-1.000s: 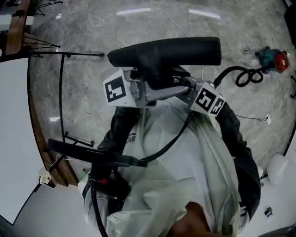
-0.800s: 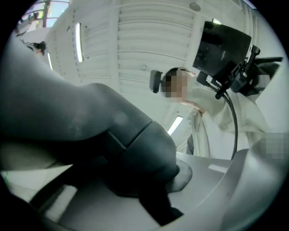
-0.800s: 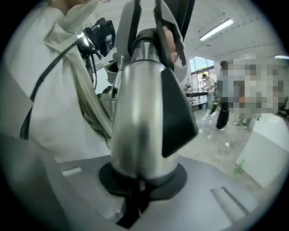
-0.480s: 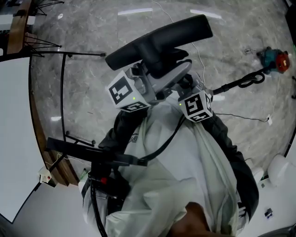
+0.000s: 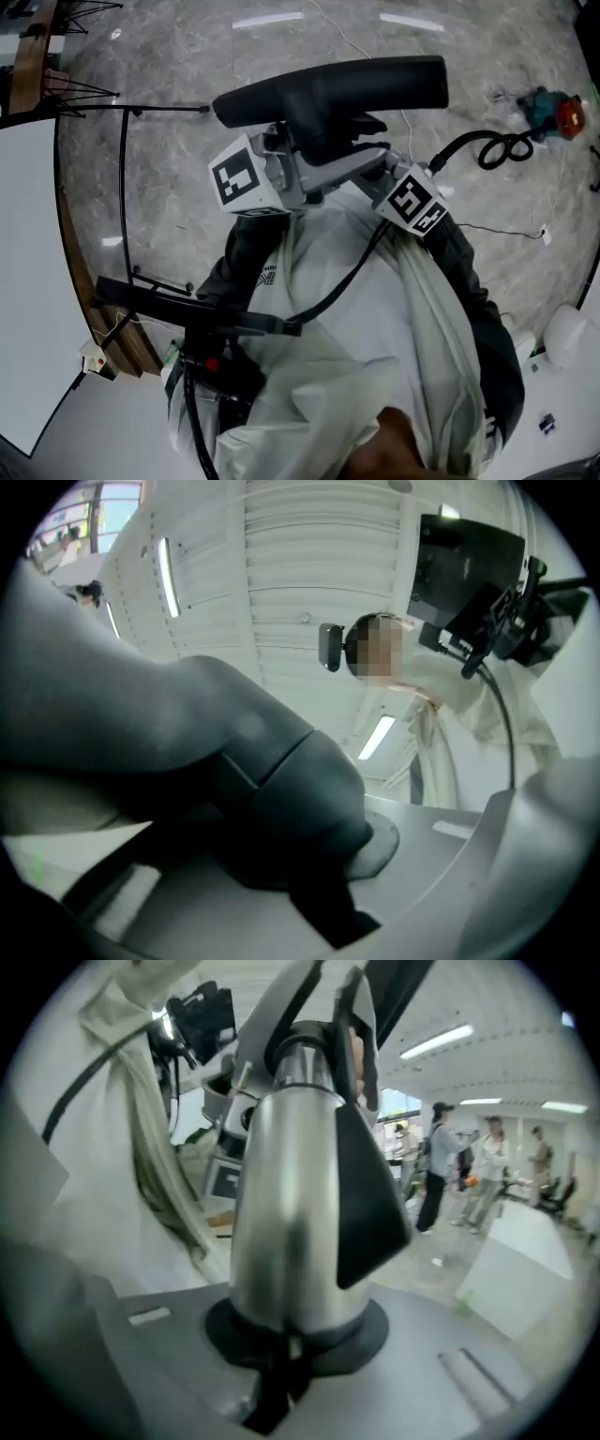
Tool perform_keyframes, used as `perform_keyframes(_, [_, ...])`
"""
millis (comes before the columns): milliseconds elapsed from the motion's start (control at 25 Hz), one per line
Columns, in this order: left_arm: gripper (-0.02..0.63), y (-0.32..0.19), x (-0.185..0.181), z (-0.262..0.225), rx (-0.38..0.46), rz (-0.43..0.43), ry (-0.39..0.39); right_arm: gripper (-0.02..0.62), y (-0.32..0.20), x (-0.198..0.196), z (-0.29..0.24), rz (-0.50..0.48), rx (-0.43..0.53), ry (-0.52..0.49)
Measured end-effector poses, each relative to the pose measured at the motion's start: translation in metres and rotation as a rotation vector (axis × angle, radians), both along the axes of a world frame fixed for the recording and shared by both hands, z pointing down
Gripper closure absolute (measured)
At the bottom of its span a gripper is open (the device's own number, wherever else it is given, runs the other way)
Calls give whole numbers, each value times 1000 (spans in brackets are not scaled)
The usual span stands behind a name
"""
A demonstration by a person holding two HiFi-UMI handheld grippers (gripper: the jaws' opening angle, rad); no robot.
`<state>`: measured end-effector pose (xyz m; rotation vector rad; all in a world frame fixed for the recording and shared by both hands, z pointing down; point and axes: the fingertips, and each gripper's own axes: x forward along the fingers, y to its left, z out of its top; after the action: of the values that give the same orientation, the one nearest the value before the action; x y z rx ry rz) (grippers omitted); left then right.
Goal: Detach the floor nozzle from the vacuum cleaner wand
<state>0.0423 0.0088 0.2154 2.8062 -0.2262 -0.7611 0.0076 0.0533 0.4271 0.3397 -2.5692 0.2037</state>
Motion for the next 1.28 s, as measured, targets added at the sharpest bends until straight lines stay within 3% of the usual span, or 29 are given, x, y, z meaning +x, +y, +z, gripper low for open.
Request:
perform_keyframes(120, [534,-27,-5,8,-97,-193,-53,555,-33,8,5,275,158,92])
perform_keyframes(200, [534,-32,-9,9,-121,-241,-53,555,-40,12,5,341,205,133])
perform_keyframes(240, [534,-29,-9,7,-105,-217,-42,555,-40,12,4,331,210,136])
perform_keyframes(320, [532,-14,-8,2,-46,-99,-13,555,-29,6,3,228,175,108])
perform_keyframes(440, [532,17,-7,0,52,121,17,554,6,-4,2,-45,32,28])
perform_keyframes(560, [529,27,-8,-3,106,195,35,554,21,-8,-2,-208,-66,-14])
perform_keyframes(680, [532,5,-11,-3,43,116,32,554,4,-12,-2,-103,-48,-9])
perform_keyframes(840, [532,-33,-17,9,-88,-147,-26,554,-31,-6,9,190,85,80])
perform_keyframes(960, [532,-49,-20,19,-178,-258,-40,554,-43,6,14,275,132,149])
perform_keyframes(1040, [532,-43,-18,17,-150,-214,-23,554,-40,8,15,233,131,148])
perform_keyframes(1200, [532,-4,-7,8,-3,13,6,554,-11,3,11,-15,54,59])
perform_keyframes(1280, [531,7,-2,7,40,79,0,553,0,0,7,-114,3,9])
